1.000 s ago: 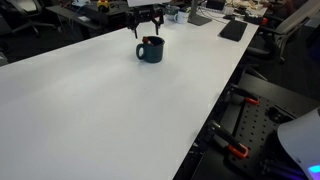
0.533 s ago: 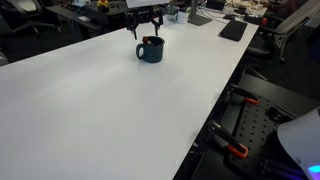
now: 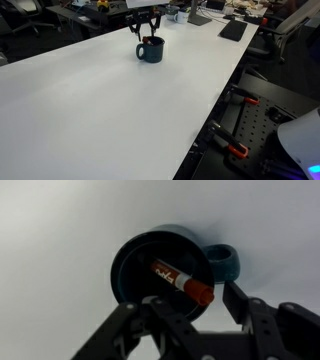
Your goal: Remove the marker from the mug.
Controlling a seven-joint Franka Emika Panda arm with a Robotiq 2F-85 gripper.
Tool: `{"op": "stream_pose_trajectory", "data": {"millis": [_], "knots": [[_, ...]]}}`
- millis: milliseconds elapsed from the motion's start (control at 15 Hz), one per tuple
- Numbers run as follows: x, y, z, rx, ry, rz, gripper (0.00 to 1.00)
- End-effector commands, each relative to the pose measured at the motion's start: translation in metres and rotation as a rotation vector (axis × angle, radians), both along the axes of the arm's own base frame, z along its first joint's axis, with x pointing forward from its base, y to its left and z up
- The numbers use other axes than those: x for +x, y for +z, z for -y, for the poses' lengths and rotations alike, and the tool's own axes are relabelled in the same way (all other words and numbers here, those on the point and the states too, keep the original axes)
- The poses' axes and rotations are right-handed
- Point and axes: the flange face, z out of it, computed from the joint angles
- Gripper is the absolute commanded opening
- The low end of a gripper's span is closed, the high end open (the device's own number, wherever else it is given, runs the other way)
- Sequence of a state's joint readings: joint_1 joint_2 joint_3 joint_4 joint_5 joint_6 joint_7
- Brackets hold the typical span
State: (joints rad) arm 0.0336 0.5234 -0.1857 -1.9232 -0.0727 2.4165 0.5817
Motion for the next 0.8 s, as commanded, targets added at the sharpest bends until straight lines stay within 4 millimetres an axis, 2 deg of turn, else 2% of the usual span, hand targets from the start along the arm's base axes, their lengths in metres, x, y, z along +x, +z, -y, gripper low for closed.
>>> {"op": "stream_pose_trajectory", "data": {"millis": [0, 200, 733], "knots": [[-0.0035, 0.0026, -0.0008, -0.007, -0.006, -0.002, 0.29], [-0.0036, 0.0024, -0.0005, -0.007, -0.005, -0.001, 0.05], [-0.0049, 0.0079, 0.0013, -0.01, 0.005, -0.005, 0.06]]}}
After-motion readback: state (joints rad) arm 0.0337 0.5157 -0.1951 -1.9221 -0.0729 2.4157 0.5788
